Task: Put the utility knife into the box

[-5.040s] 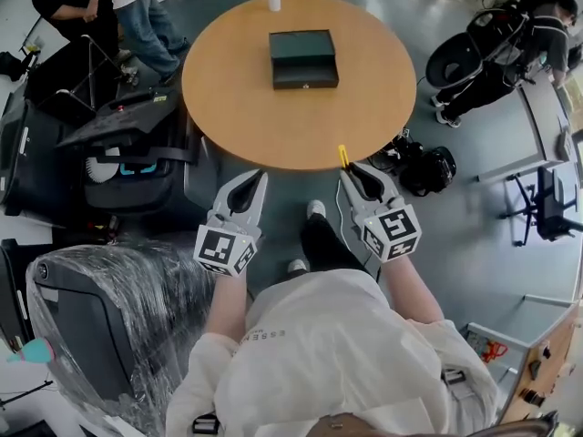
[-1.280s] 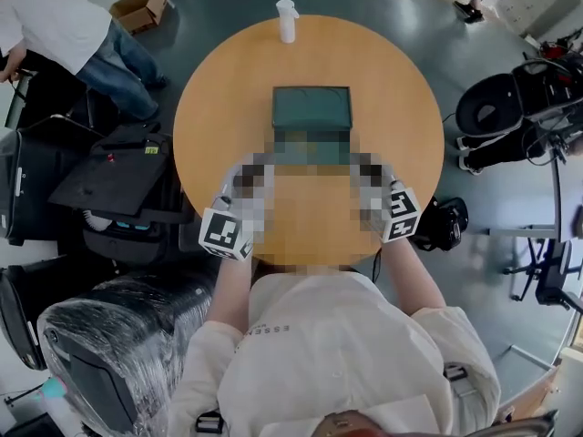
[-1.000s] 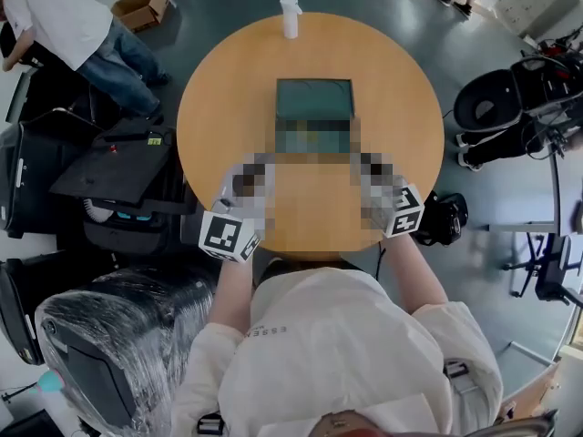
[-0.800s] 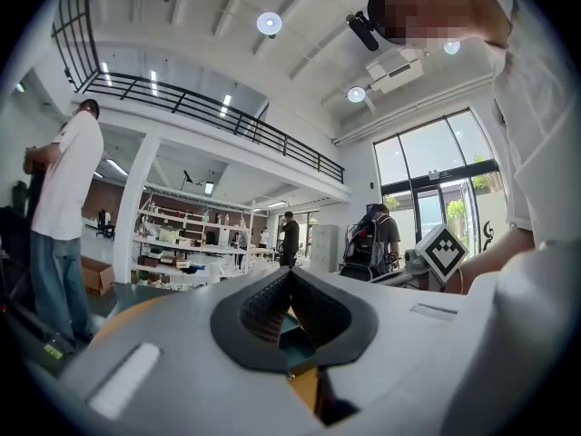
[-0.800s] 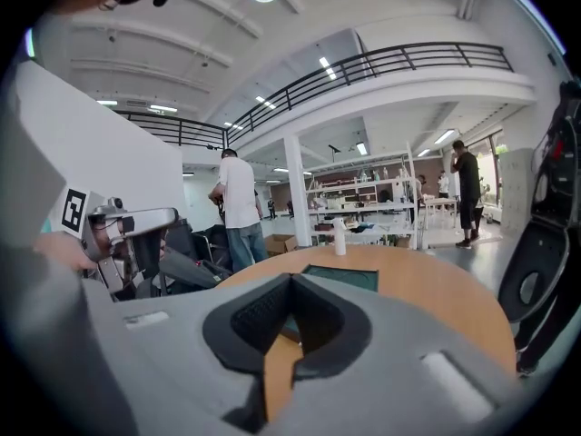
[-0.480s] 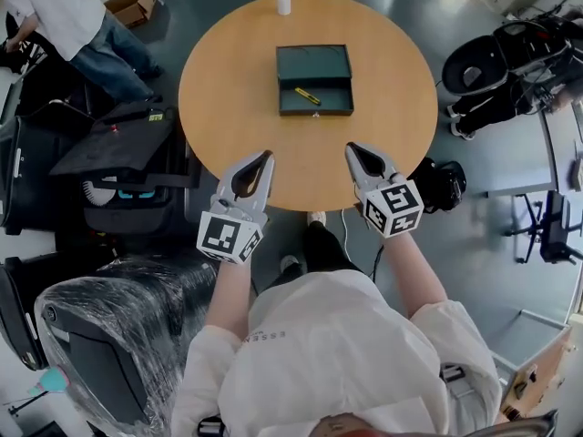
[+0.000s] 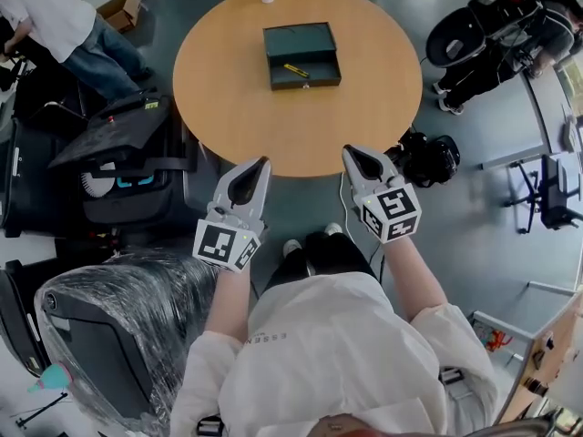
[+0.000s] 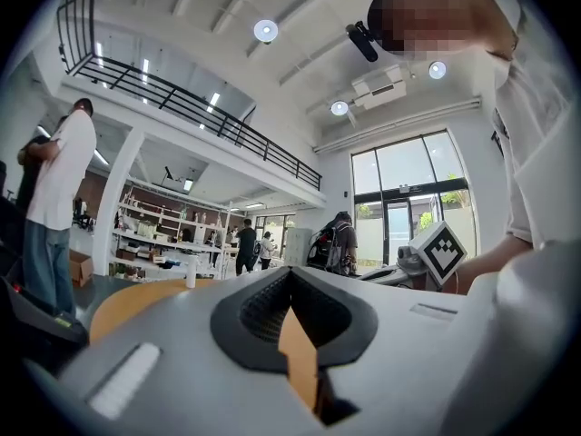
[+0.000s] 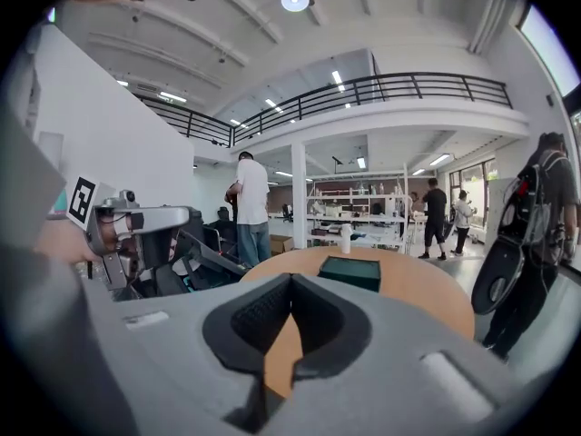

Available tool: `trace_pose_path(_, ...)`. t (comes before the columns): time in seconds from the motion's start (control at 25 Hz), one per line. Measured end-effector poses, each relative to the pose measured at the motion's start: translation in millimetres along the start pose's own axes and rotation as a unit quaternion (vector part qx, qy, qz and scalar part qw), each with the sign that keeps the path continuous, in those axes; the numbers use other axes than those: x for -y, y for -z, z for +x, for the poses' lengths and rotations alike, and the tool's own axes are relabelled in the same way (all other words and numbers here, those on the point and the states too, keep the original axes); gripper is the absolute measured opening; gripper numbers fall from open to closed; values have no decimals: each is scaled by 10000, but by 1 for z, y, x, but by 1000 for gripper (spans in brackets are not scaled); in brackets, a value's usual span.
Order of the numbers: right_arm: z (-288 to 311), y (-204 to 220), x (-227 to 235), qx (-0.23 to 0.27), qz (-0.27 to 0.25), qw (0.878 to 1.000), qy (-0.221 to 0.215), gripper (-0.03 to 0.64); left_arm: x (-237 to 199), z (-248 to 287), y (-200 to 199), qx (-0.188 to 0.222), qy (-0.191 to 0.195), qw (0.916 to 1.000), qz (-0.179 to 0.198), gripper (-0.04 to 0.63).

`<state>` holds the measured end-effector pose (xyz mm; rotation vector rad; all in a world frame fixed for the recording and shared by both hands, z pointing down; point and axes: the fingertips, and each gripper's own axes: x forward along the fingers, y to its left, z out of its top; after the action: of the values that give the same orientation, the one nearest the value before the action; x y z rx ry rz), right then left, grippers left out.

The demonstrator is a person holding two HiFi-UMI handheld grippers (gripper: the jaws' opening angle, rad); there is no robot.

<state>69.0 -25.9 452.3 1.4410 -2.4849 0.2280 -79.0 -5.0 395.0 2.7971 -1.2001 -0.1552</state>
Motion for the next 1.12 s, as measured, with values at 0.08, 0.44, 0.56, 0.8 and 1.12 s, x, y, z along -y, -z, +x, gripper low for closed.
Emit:
trace_pose_path(0.08, -8, 0, -3, 21, -36, 10000, -4, -8, 9, -4, 0, -20, -4, 10000, -9, 17)
trace_pose_path(0.44, -41, -3, -11, 212, -58, 9995, -239, -8, 54, -2, 7, -107, -38, 9996, 248, 17)
trace_pose_path(0.56, -54, -2, -20, 269, -72, 9987, -436, -8, 69, 0, 6, -77, -46, 9997, 229, 17)
trace_pose_path(0.8, -74, 1, -19, 291, -216, 9976, -586, -8, 91, -2, 8, -91, -116, 9996, 224, 17)
trace_pose_path(1.12, -80, -6, -17, 413, -338, 9964, -660, -9, 96, -1, 10, -166, -152, 9993, 307, 17)
